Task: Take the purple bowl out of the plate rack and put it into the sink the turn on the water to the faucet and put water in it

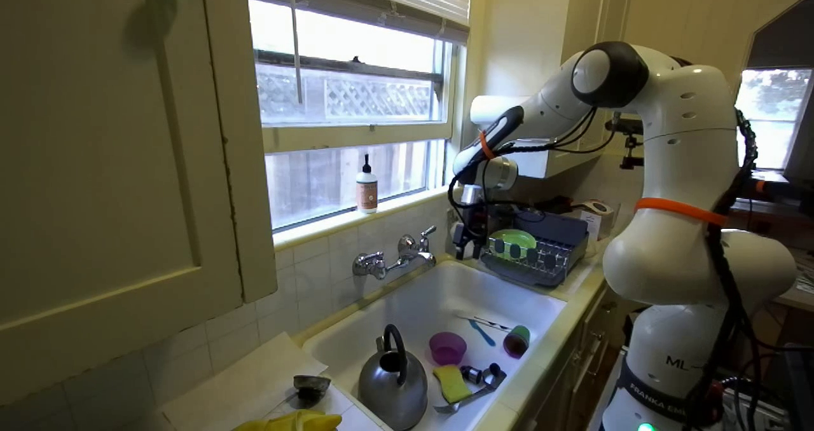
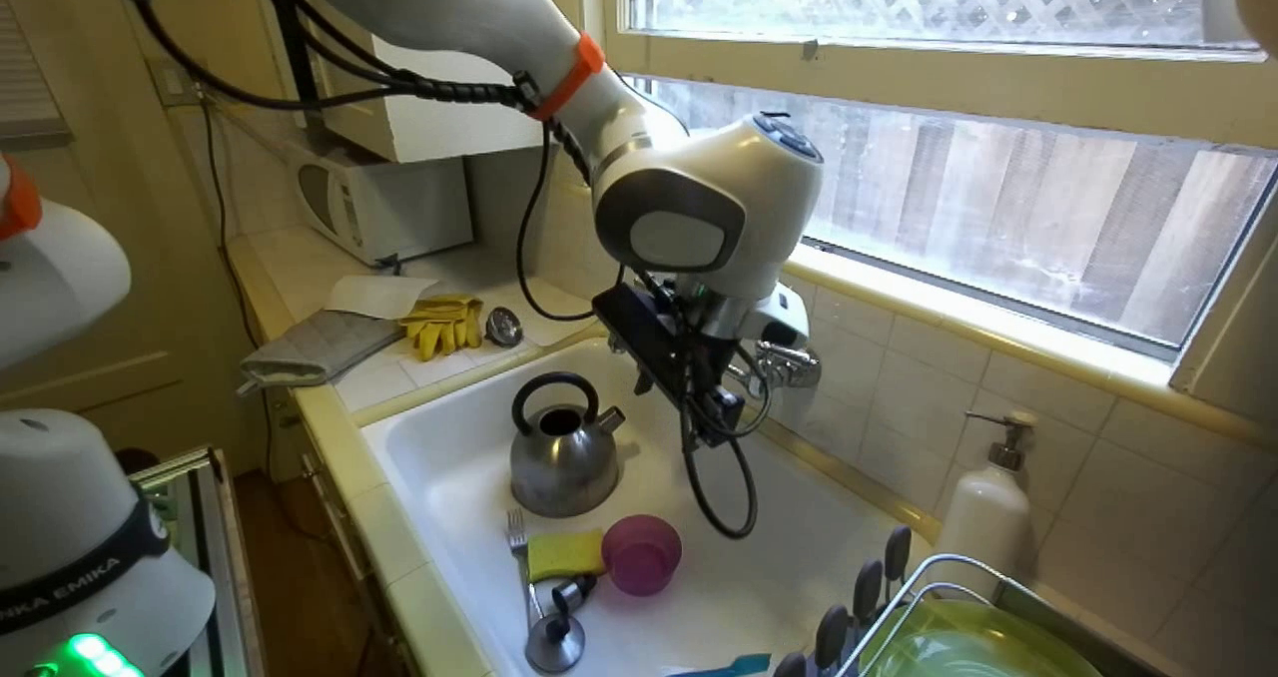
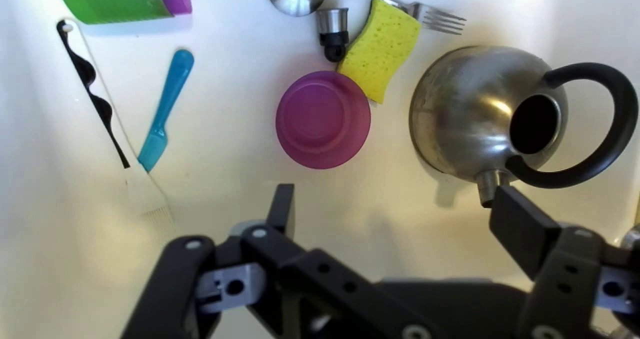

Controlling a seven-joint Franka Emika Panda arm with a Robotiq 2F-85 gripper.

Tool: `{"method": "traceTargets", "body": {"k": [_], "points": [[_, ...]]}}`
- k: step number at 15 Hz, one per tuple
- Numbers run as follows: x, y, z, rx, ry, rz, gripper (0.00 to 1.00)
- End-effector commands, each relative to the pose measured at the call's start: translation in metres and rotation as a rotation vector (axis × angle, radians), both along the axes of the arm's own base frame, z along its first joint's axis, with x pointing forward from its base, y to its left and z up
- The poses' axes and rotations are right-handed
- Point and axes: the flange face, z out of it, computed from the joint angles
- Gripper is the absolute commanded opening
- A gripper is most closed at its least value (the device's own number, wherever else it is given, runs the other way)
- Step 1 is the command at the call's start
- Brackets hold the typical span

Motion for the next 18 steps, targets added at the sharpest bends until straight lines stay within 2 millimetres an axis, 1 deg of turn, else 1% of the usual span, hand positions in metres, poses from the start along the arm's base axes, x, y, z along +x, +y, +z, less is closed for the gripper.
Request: {"method": "traceTargets", "body": {"k": [1,4,7,11,13,18], "points": [[0.016,0.013,0.010,-0.039,-0.024,0.075,1.00],[0.026,0.029,0.010,-0.057,-0.050,0.139,1.00],[0.021,0.041,0.011,-0.120,-0.125,0.164,1.00],[0.023,0.049,0.010,-0.145,-0.232,0.155,1.00],[0.023,0.052,0.009,-0.154,-0.320,0.142,1.00],[0.024,0.058,0.021,-0.130,-0.492,0.123,1.00]]}}
